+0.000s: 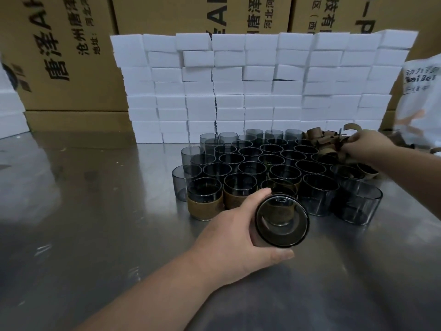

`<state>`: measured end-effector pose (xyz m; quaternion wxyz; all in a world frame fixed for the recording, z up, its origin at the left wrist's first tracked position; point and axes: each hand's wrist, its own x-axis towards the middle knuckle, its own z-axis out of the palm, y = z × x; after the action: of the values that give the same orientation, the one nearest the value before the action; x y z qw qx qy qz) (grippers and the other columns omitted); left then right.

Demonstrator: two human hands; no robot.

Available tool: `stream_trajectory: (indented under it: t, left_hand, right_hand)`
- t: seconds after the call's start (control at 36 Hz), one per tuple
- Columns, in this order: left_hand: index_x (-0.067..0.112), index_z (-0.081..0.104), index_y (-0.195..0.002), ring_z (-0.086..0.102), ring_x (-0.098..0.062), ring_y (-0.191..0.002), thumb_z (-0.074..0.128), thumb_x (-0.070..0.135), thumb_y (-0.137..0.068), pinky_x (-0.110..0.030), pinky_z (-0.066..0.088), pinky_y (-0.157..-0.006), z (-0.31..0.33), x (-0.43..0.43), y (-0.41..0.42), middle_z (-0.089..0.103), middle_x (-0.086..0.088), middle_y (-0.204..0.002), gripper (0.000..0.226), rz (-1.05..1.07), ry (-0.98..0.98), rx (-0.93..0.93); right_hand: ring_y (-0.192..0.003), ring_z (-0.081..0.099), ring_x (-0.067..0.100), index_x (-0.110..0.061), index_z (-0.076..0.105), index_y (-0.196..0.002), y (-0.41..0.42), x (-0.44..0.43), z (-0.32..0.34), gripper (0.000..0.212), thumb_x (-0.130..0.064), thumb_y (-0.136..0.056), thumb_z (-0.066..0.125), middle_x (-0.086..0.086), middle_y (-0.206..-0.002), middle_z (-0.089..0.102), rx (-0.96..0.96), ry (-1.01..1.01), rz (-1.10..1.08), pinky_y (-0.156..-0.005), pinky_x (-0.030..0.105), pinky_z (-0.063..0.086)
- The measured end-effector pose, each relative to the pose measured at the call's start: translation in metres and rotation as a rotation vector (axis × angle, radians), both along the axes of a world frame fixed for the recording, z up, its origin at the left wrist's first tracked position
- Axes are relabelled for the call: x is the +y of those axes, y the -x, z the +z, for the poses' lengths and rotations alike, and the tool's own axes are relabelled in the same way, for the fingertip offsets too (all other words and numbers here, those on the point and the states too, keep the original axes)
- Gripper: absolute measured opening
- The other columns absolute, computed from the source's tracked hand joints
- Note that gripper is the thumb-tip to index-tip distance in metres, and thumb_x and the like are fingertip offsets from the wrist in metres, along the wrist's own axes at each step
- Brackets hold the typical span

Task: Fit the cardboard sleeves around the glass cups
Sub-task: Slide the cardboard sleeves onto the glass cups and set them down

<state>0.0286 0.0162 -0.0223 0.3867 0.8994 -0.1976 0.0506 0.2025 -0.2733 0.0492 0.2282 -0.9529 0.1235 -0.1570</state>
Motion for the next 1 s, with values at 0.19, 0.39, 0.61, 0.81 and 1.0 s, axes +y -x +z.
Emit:
stream_trajectory:
  t: [0.19, 0.39, 0.61, 0.81, 1.0]
  left_hand:
    - [0.068, 0.008, -0.122, 0.049, 0.008, -0.112, 0.057, 0.075, -0.044, -0.019, 0.04, -0.098, -0.002, 0.0, -0.002, 0.056, 0.032, -0.111, 0.093, 0.021, 0.01, 0.008]
    - [0.069, 0.013, -0.12, 0.051, 0.004, -0.112, 0.058, 0.074, -0.044, -0.028, 0.043, -0.099, -0.001, 0.0, -0.001, 0.058, 0.028, -0.114, 0.089, 0.04, 0.049, 0.012]
    - [0.063, 0.018, -0.124, 0.052, -0.001, -0.114, 0.059, 0.073, -0.044, -0.032, 0.044, -0.099, -0.001, 0.001, 0.0, 0.059, 0.022, -0.119, 0.09, 0.077, 0.105, -0.031]
    - [0.051, 0.028, -0.132, 0.057, -0.002, -0.109, 0.065, 0.072, -0.048, -0.035, 0.05, -0.09, -0.001, 0.001, 0.0, 0.062, 0.018, -0.114, 0.094, 0.112, 0.197, -0.086]
    - [0.058, 0.016, -0.127, 0.058, -0.003, -0.106, 0.055, 0.079, -0.042, -0.029, 0.049, -0.09, 0.002, 0.001, 0.0, 0.061, 0.024, -0.107, 0.096, 0.245, 0.18, -0.141]
  right_hand:
    - [-0.049, 0.041, 0.026, -0.006, 0.046, -0.062, 0.016, 0.001, 0.032, 0.031, -0.026, -0.082, 0.058, 0.013, -0.055, 0.044, -0.298, 0.016, 0.002, -0.049, 0.026, 0.03]
    - [-0.053, 0.065, 0.013, -0.006, 0.056, -0.071, 0.09, 0.05, 0.037, 0.038, -0.041, -0.084, 0.059, -0.004, -0.056, 0.067, -0.455, -0.379, 0.256, -0.058, 0.029, 0.054]
    - [-0.04, 0.06, 0.022, -0.006, 0.058, -0.066, 0.188, 0.113, -0.008, 0.039, -0.037, -0.089, 0.051, 0.003, -0.049, 0.062, -0.353, -0.968, 0.531, -0.041, 0.029, 0.052]
    - [-0.046, 0.063, 0.015, -0.013, 0.056, -0.079, 0.208, 0.141, -0.027, 0.033, -0.044, -0.068, 0.052, 0.006, -0.055, 0.066, -0.357, -1.074, 0.631, -0.042, 0.025, 0.05]
    - [-0.069, 0.068, 0.008, -0.034, 0.07, -0.092, 0.199, 0.134, -0.045, 0.03, -0.014, -0.094, 0.047, -0.006, -0.072, 0.072, -0.468, -0.92, 0.611, -0.063, 0.024, 0.057]
